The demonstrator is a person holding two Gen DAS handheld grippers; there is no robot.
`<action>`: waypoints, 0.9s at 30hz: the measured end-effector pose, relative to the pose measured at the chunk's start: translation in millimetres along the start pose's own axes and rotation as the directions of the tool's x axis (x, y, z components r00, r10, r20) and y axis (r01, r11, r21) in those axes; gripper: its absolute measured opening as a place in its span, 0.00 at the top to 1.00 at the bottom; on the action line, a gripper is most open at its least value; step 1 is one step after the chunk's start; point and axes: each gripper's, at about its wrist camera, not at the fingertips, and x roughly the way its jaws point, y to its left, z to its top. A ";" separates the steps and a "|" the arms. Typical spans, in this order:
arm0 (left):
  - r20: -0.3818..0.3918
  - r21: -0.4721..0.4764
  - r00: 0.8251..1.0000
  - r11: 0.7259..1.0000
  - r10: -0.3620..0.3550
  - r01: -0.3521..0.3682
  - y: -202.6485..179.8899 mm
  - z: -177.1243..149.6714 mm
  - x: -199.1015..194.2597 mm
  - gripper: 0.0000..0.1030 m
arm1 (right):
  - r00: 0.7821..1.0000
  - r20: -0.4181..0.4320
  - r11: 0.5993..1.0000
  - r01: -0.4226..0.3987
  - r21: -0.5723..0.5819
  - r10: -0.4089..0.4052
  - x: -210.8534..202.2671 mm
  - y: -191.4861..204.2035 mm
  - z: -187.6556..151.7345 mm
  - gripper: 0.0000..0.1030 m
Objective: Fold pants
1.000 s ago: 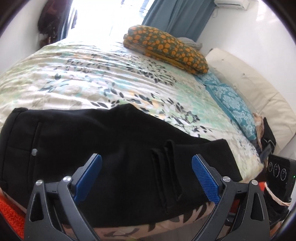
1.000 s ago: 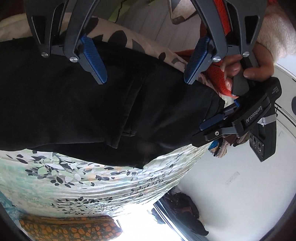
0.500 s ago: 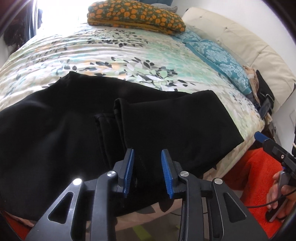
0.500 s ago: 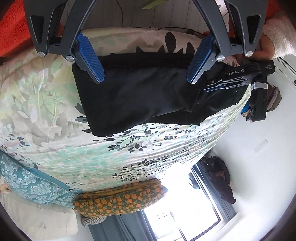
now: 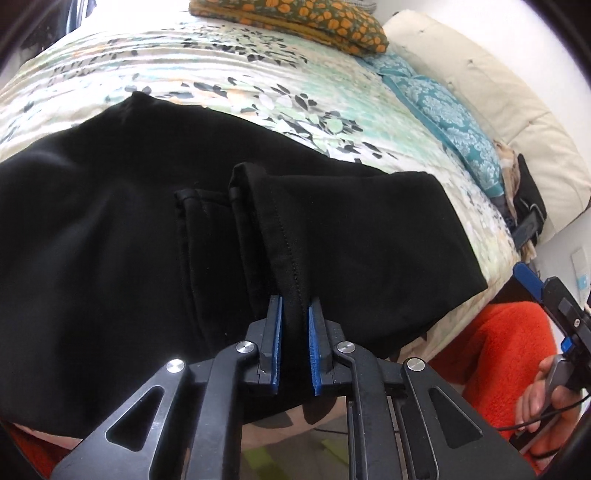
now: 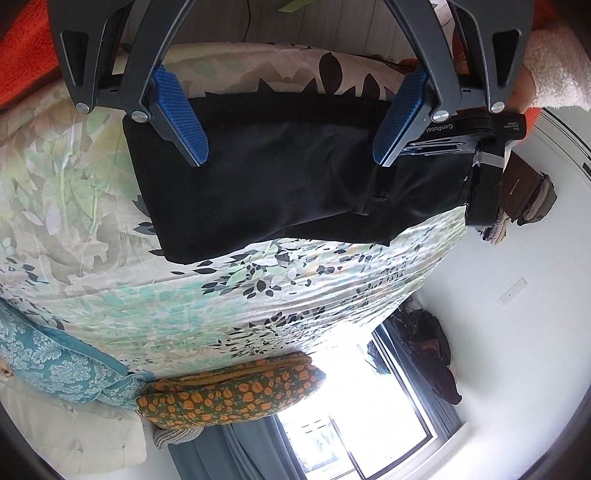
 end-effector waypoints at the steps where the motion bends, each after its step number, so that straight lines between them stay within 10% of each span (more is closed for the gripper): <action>1: 0.017 0.024 1.000 1.000 0.001 -0.001 -2.3 -1.4 -9.3 0.91 | 0.999 0.023 1.000 0.025 0.002 -0.025 -5.3 -3.3 2.0 0.12; 7: 0.023 0.076 0.999 0.996 0.039 -0.040 3.9 -11.5 -30.8 0.91 | 0.969 0.013 0.968 0.246 0.052 -0.247 -4.0 -43.3 19.1 0.12; 11: -0.024 0.080 0.997 0.994 0.076 -0.074 3.4 -15.9 -12.4 0.90 | 0.984 -0.159 0.997 0.076 -0.035 -0.080 48.2 -28.0 9.7 0.24; 14: -0.027 0.082 0.995 0.992 0.101 -0.098 3.6 -12.4 -14.5 0.82 | 0.937 -0.339 0.994 0.049 -0.099 -0.080 95.1 -12.8 -18.7 0.46; 21: 0.239 0.001 0.957 0.986 0.163 -0.168 6.5 4.4 -71.6 0.49 | 0.946 -0.304 0.987 0.075 -0.139 -0.114 102.6 -4.6 -27.2 0.45; 27: 0.175 0.166 0.984 0.985 0.027 -0.056 -30.8 18.4 -13.6 0.44 | 0.945 -0.294 0.981 0.092 -0.170 -0.140 105.0 1.0 -27.0 0.43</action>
